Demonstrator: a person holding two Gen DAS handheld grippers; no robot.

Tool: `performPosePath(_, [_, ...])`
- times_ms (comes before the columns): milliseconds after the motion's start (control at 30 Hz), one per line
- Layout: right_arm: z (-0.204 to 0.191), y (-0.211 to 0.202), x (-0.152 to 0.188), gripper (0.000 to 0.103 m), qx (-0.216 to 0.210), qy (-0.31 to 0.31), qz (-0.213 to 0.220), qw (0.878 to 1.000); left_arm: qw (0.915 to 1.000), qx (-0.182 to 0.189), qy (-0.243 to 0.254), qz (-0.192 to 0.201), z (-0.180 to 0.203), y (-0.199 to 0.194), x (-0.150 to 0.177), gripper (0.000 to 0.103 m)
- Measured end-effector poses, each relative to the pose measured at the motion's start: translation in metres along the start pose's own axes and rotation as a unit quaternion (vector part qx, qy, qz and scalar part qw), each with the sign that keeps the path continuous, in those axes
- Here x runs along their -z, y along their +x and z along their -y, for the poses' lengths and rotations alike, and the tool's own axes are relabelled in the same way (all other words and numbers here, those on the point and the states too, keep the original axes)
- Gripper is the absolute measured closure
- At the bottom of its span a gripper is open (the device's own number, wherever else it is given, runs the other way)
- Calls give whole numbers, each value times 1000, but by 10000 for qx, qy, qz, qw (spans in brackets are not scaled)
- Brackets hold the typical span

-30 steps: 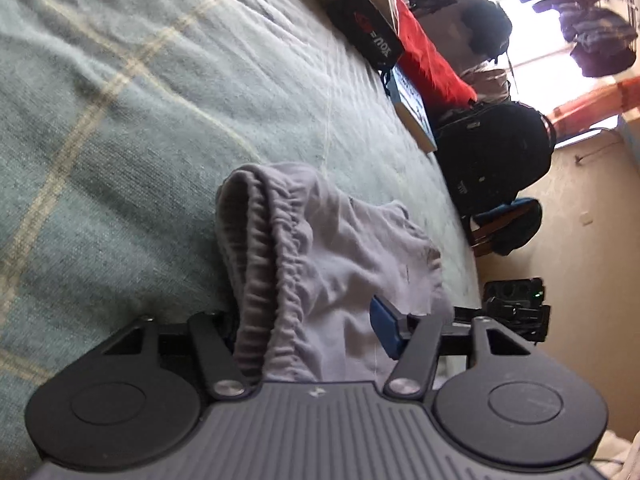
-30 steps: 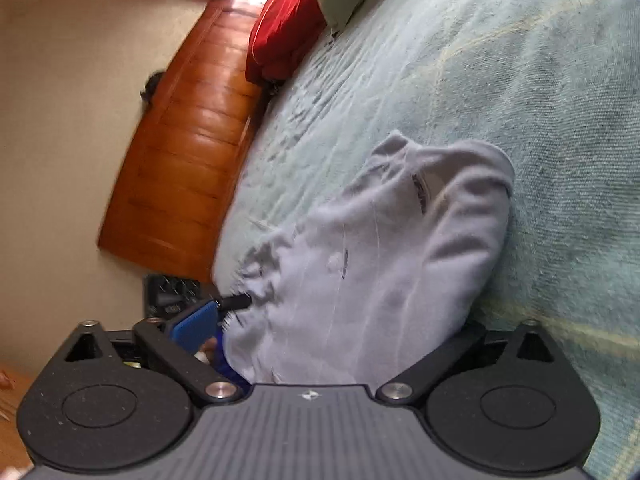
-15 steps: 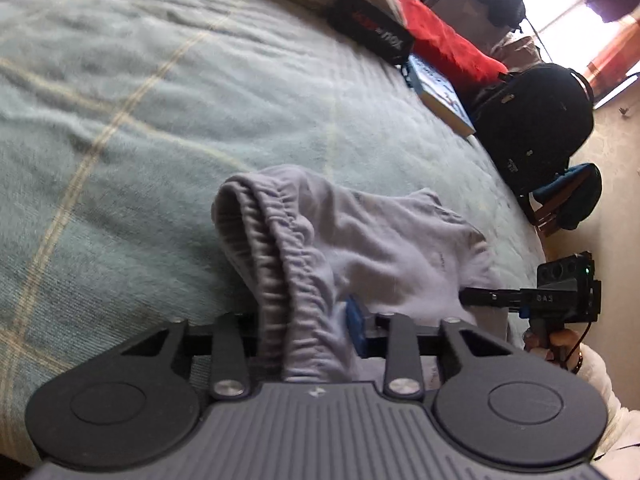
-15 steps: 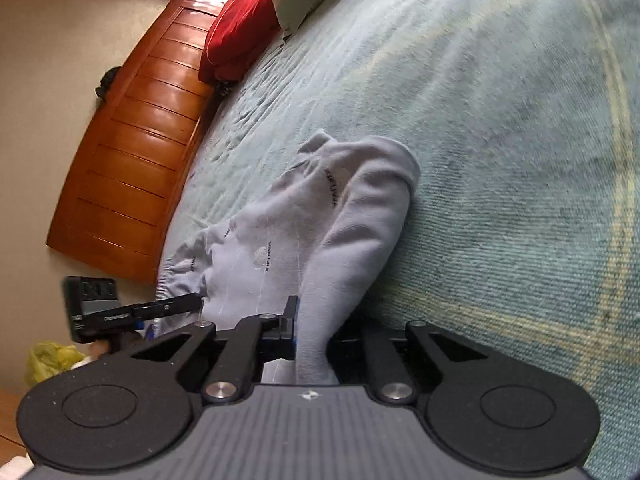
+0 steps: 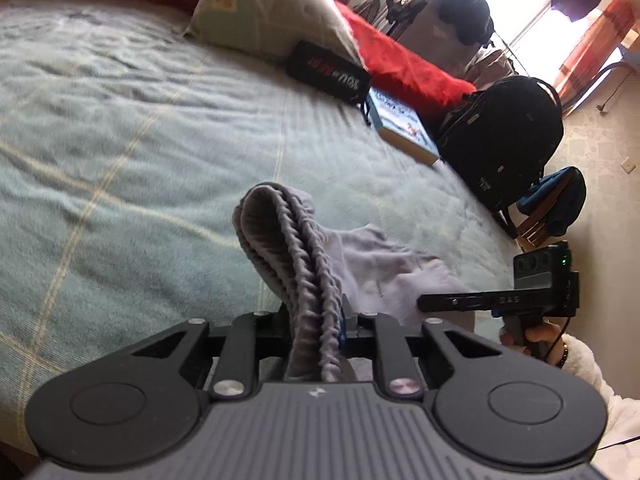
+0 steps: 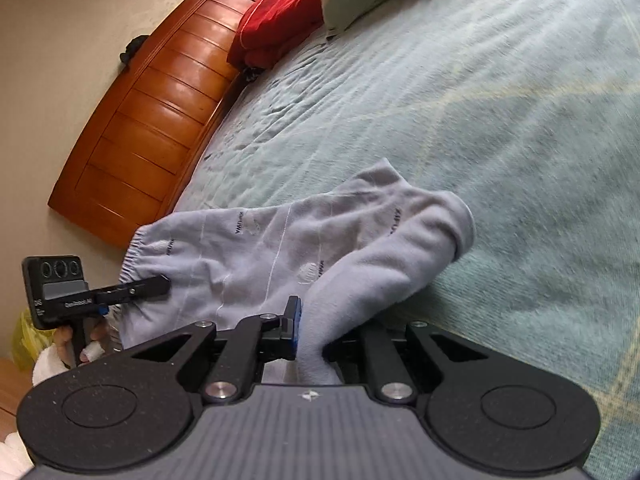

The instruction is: Fold clothes

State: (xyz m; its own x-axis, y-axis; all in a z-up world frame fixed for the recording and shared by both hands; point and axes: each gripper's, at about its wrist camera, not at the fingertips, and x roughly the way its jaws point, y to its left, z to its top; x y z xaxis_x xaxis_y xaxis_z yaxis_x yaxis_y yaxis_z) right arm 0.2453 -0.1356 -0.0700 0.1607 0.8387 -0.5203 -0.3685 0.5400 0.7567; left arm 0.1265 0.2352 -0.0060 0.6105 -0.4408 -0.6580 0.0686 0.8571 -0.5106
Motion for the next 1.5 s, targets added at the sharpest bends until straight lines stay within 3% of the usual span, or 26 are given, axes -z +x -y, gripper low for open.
performPosePath(400, [-38, 26, -30, 91, -47, -546, -150, 9984, 9981, -163, -121, 587, -1, -44, -7, 86])
performPosePath(767, [-88, 94, -85, 91, -102, -1190, -560, 9913, 9902, -510, -588, 1158, -34, -91, -1, 86])
performPosePath(1067, [-141, 169, -128, 92, -251, -1633, -863, 9825, 9780, -729, -1030, 1661, -78, -129, 3, 86])
performPosePath(1500, [-217, 301, -196, 92, -286, -2238, -1170, 9671, 9521, -1018, -1731, 2304, -162, -168, 11, 86])
